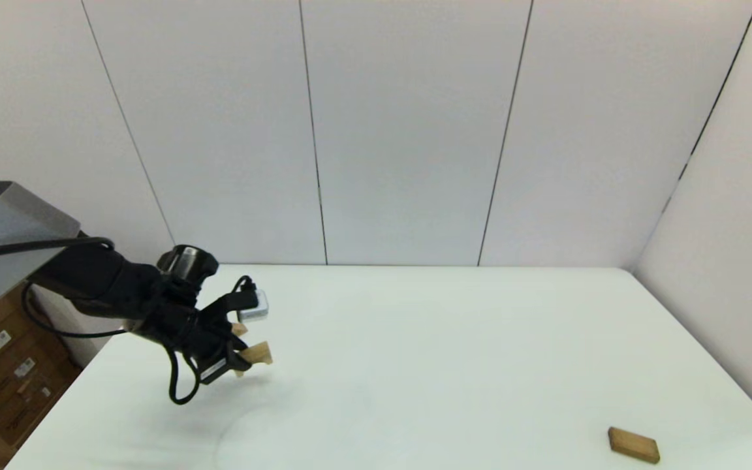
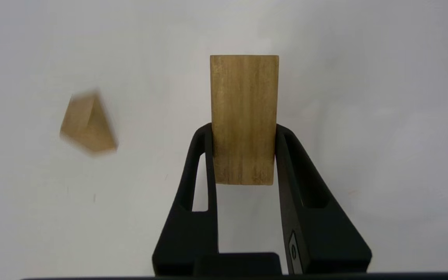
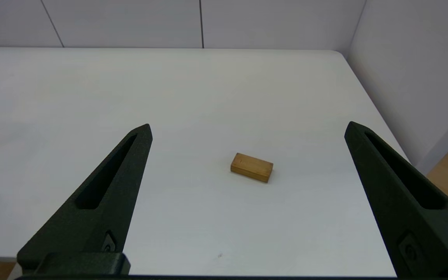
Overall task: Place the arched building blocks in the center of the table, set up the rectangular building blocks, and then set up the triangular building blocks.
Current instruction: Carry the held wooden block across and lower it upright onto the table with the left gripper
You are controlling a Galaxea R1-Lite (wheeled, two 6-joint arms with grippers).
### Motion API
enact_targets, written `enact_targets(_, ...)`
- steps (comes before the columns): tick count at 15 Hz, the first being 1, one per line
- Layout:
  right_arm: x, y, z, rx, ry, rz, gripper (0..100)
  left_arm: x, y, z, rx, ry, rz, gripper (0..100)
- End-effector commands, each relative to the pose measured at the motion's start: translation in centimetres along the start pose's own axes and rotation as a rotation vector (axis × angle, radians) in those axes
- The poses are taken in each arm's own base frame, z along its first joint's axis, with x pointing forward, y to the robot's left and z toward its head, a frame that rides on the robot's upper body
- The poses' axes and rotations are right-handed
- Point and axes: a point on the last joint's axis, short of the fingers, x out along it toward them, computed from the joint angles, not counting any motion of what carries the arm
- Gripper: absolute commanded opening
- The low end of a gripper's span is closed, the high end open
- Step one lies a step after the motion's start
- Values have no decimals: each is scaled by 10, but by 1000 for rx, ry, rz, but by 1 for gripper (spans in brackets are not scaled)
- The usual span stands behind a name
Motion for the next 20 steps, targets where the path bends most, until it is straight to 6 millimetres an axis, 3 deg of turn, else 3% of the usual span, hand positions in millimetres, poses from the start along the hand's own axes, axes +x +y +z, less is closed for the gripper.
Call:
enact_targets(1,0,0,0,0,1,0,100,3,-57,87,207,-77,-93,0)
enact_targets(3,0,0,0,0,1,-1,100,20,-92,119,301,-96,-158,0)
enact_targets(5,0,0,0,0,1,0,100,52,-129,146,396,-67,-201,0)
enact_targets(7,0,0,0,0,1,0,100,71,-158,159,422,-38,-228,0)
enact_targets(10,0,0,0,0,1,0,100,90,-186,170,428,-15,-262,0)
enact_targets(12,0,0,0,0,1,-1,100,96,-191,178,362,-16,-255,0)
enact_targets(15,0,0,0,0,1,0,100,96,-190,175,353,1,-249,0)
enact_targets(20,0,0,0,0,1,0,100,87,-172,162,312,46,-241,0)
